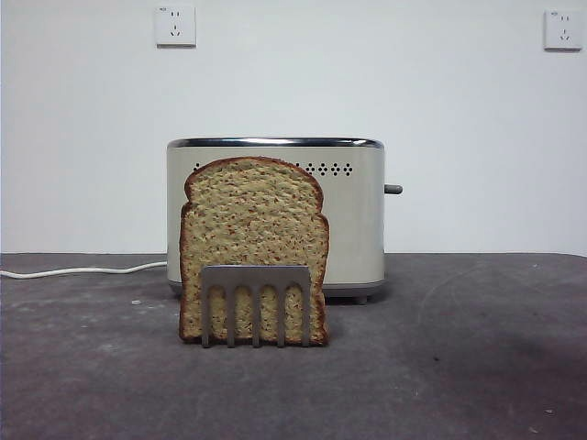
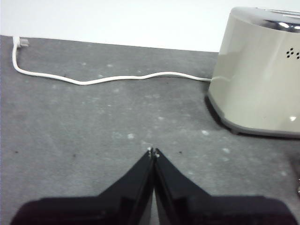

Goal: Pick up a slice of bread from the rack,put the bread on the toaster,press the button

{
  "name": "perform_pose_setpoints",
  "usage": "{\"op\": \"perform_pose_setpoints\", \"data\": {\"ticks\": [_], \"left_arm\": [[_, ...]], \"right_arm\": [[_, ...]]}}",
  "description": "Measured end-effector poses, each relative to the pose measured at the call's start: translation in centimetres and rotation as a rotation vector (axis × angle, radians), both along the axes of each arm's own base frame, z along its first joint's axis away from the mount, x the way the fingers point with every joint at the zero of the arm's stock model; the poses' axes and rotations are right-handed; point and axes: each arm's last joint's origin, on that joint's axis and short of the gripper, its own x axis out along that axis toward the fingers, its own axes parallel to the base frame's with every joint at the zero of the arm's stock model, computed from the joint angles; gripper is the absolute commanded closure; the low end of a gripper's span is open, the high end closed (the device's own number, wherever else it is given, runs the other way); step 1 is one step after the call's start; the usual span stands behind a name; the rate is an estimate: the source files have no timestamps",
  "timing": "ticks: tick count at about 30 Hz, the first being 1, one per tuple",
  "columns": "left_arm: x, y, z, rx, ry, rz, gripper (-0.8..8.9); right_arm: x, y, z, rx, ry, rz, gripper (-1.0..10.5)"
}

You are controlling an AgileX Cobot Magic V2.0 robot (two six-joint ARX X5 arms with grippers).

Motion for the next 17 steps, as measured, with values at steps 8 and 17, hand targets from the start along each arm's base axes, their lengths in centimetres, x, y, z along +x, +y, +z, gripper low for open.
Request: {"op": "perform_pose_setpoints", "data": {"ticks": [8,17], "left_arm": [[0.0,-0.4,0.4,-0.165,-0.013,-0.115,8.20],[-1.0,-0.7,5.8,-0.204,-0.113,-0.216,8.20]], "right_arm": [[-0.1,0.1,0.5,0.274,0.032,-0.017,9.6],[-0.2,0.2,6.2,0.337,-0.008,0.042,9.6]]}}
